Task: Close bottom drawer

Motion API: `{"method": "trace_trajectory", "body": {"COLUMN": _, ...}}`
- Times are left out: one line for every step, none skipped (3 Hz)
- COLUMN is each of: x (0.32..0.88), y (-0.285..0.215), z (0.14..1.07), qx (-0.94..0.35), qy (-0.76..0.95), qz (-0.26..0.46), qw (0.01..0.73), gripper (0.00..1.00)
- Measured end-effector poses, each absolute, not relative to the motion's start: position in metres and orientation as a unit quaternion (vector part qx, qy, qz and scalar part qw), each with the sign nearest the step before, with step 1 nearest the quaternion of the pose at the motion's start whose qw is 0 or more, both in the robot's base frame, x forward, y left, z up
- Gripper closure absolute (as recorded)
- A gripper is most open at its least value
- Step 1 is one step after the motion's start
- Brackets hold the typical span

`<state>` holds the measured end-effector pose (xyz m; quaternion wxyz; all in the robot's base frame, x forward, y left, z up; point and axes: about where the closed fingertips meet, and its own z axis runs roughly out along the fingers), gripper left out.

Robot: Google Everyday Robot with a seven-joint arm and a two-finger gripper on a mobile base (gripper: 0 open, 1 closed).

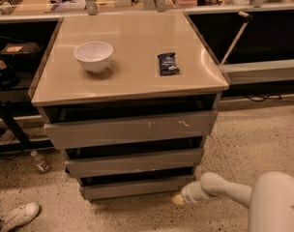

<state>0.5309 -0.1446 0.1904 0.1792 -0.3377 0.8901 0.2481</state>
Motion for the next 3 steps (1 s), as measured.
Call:
{"method": "trace_trajectory", "body": {"x": 0.555, "y": -0.145, "z": 0.185, "qx": -0.329, "qy": 0.892, "qz": 0.241, "qw": 0.192, "gripper": 1.0}}
{"method": "trace_trajectory", "body": {"x": 0.573, "y": -0.146, "z": 0.18, "qx": -0.323, "qy": 0.894, "qz": 0.235, "qw": 0.202, "gripper": 1.0}}
{"method": "trace_trajectory", "body": {"x": 0.592, "y": -0.145, "z": 0.18, "qx": -0.322, "qy": 0.894, "qz": 0.229, "qw": 0.214, "gripper": 1.0}}
